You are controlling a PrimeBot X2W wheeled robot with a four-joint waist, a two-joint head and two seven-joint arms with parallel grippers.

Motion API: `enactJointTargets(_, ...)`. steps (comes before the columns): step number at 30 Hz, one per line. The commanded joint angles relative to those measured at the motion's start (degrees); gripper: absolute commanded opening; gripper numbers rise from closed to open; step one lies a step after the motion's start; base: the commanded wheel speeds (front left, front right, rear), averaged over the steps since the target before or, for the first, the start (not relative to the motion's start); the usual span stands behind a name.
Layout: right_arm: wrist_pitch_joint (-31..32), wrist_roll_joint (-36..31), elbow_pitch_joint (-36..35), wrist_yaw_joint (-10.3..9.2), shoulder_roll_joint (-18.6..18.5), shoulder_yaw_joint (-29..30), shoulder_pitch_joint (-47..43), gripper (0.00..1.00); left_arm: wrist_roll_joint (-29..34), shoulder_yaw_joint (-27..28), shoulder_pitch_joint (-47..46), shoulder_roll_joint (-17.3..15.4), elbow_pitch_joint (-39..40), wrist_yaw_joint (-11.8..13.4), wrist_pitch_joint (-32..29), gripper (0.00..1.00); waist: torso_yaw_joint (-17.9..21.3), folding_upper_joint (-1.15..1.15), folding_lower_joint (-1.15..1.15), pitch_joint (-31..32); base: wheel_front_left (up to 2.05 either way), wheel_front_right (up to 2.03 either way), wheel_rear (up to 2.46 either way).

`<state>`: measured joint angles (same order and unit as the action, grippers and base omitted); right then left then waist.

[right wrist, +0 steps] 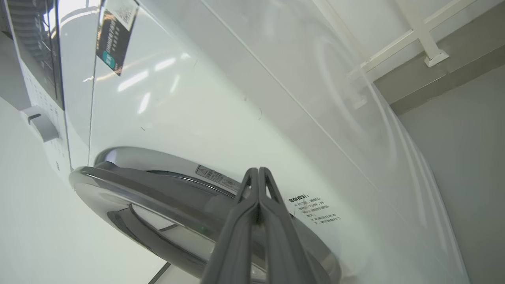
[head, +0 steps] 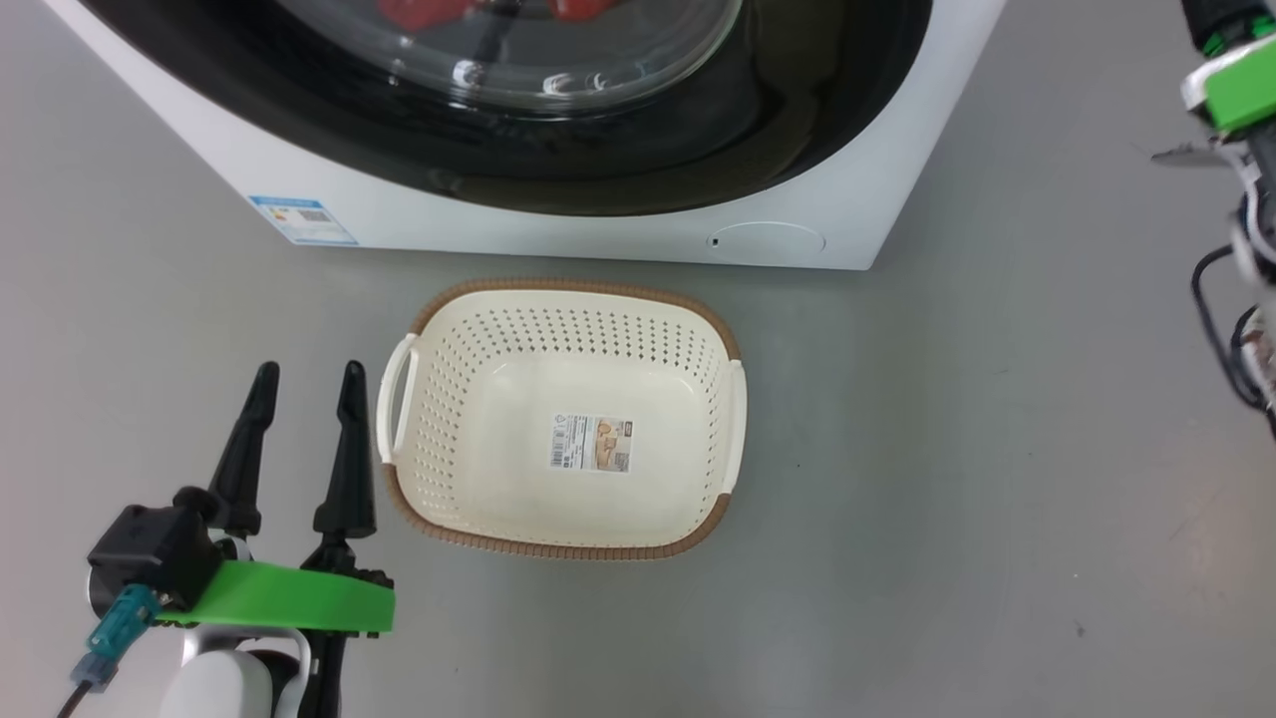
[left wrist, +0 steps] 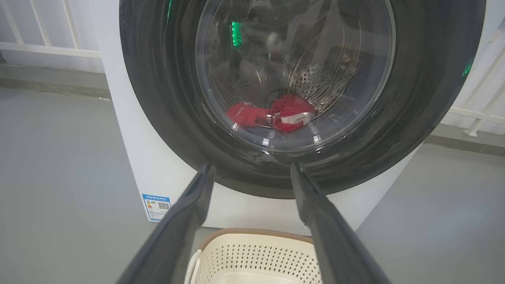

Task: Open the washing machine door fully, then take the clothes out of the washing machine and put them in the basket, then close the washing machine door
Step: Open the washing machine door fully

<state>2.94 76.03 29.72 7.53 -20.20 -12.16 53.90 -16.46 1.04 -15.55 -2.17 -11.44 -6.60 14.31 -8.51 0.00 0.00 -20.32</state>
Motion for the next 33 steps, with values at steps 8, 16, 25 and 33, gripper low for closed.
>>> enactJointTargets(8,12.5,8.5,2.3,-0.04,0.2,-3.0,6.4,0.0,-0.8,2.0,-1.4,-0.8,1.0,-0.6,0.7,1.0,-1.6,0.0,0.0,-1.7,0.0,0.0,0.0)
enactJointTargets(16,18.4,13.0,8.1,-0.04,1.8,-2.6,11.3,0.0,-1.0,1.7,-1.8,-0.7,1.0,-0.8,0.7,1.0,-3.0,0.0,0.0,-2.9,0.0,0.0,0.0)
enactJointTargets(25,23.7,15.8,12.8,-0.04,2.2,-1.9,16.4,0.0,-2.3,1.3,-2.2,-0.7,0.6,-0.8,0.7,1.0,-5.2,0.0,0.0,-4.7,0.0,0.0,0.0)
enactJointTargets(33,28.7,17.4,15.4,-0.04,3.1,-2.4,17.7,0.0,-2.7,1.6,-2.5,-0.7,0.1,-0.9,0.7,1.0,-5.5,0.0,0.0,-4.4,0.0,0.0,0.0)
